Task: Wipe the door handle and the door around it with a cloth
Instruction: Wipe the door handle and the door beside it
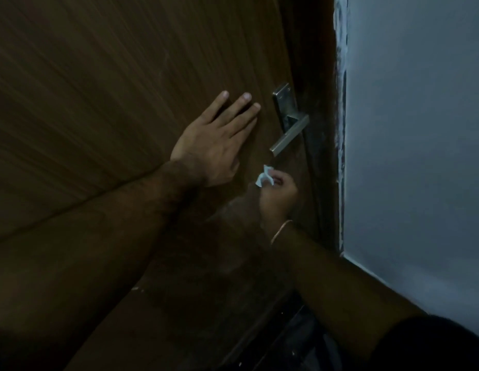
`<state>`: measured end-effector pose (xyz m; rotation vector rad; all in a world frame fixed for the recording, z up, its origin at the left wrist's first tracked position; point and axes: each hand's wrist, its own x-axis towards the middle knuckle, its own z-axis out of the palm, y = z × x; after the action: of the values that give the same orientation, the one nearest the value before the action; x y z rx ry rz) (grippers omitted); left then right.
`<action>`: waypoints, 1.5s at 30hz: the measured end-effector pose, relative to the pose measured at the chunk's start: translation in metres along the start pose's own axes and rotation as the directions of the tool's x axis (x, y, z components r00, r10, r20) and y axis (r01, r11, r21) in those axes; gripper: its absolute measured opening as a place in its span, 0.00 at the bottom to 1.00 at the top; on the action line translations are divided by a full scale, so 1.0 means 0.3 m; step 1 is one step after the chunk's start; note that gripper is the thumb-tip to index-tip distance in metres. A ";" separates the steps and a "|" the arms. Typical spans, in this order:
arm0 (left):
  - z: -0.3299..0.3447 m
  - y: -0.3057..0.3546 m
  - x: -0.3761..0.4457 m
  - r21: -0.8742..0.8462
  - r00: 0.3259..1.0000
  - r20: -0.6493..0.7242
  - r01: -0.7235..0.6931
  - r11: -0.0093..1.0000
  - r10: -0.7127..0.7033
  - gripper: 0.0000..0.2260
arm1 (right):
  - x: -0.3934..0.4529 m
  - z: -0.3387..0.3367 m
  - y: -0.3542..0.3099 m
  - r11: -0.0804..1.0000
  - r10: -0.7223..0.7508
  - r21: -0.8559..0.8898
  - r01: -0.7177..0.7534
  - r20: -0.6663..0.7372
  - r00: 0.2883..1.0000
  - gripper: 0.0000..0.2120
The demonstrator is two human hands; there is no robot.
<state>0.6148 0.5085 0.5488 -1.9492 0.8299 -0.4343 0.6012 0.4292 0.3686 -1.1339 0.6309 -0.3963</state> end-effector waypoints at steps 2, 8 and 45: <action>0.008 0.001 -0.011 0.028 1.000 -0.019 -0.010 1.000 0.010 0.34 | -0.082 0.039 0.047 0.977 -0.210 -0.028 0.213 0.096 0.973 0.13; 0.014 0.011 -0.021 0.068 1.000 -0.004 -0.026 0.997 0.026 0.34 | -0.047 0.008 0.141 0.985 -0.144 -0.098 0.140 -0.041 0.989 0.10; 0.068 0.083 -0.105 -0.145 0.971 -0.237 -0.014 0.989 -0.021 0.22 | -0.276 0.051 0.230 0.858 -0.504 0.036 0.513 0.259 0.824 0.12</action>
<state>0.5953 0.5354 0.5182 -2.0591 1.0364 -0.6340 0.5466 0.5155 0.3309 -1.3596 0.0889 -0.6811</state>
